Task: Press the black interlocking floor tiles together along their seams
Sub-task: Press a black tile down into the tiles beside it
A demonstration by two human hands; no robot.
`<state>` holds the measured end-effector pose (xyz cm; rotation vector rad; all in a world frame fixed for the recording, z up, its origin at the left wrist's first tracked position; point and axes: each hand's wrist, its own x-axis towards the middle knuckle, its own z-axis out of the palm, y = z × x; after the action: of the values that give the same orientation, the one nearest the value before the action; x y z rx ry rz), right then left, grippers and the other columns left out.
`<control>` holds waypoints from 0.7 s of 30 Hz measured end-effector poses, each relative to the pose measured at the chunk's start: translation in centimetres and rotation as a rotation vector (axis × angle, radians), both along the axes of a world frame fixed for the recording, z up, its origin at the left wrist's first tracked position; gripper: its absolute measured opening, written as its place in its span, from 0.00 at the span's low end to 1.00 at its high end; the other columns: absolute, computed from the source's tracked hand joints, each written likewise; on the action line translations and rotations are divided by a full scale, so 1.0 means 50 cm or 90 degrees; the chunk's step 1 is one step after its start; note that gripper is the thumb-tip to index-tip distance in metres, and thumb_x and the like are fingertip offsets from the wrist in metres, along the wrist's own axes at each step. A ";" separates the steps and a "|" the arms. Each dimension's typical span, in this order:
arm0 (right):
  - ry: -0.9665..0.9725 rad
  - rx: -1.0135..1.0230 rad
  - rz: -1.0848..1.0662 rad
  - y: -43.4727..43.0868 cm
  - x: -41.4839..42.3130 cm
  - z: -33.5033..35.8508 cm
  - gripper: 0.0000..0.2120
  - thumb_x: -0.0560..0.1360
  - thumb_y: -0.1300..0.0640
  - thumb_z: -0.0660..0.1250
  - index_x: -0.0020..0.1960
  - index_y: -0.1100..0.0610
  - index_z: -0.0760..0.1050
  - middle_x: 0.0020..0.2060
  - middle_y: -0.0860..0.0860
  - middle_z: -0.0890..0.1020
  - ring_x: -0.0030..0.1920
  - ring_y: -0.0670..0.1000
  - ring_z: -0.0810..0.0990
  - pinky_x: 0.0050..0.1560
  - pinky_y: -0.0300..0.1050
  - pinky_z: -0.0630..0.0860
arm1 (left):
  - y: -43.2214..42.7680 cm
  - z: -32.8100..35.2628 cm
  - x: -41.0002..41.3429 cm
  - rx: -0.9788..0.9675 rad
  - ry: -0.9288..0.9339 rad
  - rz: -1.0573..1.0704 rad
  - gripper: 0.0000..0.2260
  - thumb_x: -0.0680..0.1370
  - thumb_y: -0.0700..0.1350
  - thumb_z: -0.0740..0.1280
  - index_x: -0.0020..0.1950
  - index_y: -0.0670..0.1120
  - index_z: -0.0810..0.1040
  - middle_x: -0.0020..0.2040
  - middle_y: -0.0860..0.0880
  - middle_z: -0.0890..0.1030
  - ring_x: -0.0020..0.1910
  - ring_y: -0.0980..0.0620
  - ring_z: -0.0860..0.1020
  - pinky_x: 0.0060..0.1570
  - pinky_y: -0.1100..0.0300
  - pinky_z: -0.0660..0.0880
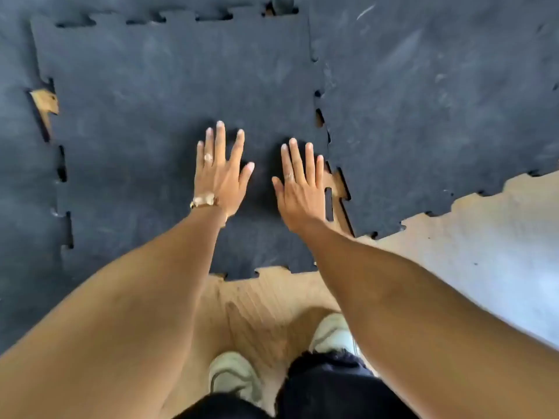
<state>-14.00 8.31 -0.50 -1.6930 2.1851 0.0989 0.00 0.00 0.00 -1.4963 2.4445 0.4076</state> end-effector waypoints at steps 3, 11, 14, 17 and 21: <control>-0.011 -0.136 -0.047 0.011 -0.003 -0.056 0.28 0.83 0.48 0.48 0.80 0.56 0.51 0.79 0.53 0.53 0.79 0.57 0.47 0.78 0.59 0.44 | 0.012 -0.067 -0.002 -0.112 0.064 0.061 0.27 0.83 0.55 0.50 0.80 0.47 0.52 0.80 0.40 0.50 0.79 0.39 0.49 0.77 0.44 0.46; 0.017 -0.135 -0.022 0.022 0.006 -0.068 0.28 0.82 0.47 0.49 0.80 0.56 0.51 0.79 0.52 0.52 0.79 0.58 0.47 0.76 0.60 0.48 | 0.026 -0.083 0.002 -0.177 0.068 0.041 0.27 0.80 0.54 0.52 0.78 0.45 0.61 0.78 0.38 0.60 0.77 0.37 0.58 0.75 0.42 0.52; 0.003 -0.140 -0.032 0.019 0.004 -0.061 0.28 0.82 0.47 0.50 0.79 0.56 0.54 0.79 0.52 0.55 0.79 0.58 0.49 0.76 0.59 0.49 | -0.003 -0.082 0.000 -0.207 0.051 -0.009 0.26 0.79 0.55 0.54 0.72 0.41 0.70 0.70 0.35 0.71 0.68 0.33 0.70 0.68 0.41 0.59; -0.017 -0.146 -0.034 0.022 0.004 -0.062 0.28 0.82 0.47 0.51 0.79 0.56 0.54 0.79 0.52 0.55 0.79 0.57 0.48 0.76 0.58 0.48 | -0.082 -0.067 -0.019 -0.261 0.066 -0.014 0.24 0.79 0.58 0.54 0.63 0.41 0.73 0.54 0.37 0.75 0.52 0.35 0.74 0.60 0.40 0.66; -0.035 -0.164 -0.044 0.023 0.003 -0.067 0.28 0.82 0.47 0.51 0.79 0.56 0.53 0.79 0.51 0.55 0.79 0.56 0.46 0.77 0.57 0.47 | -0.234 -0.042 -0.079 -0.178 0.037 -0.045 0.33 0.79 0.65 0.52 0.75 0.42 0.62 0.72 0.35 0.64 0.71 0.35 0.62 0.71 0.41 0.57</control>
<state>-13.83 9.45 -3.83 -1.7270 2.2923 -0.2552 -3.93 -11.69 -2.11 -1.5134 2.6803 0.0975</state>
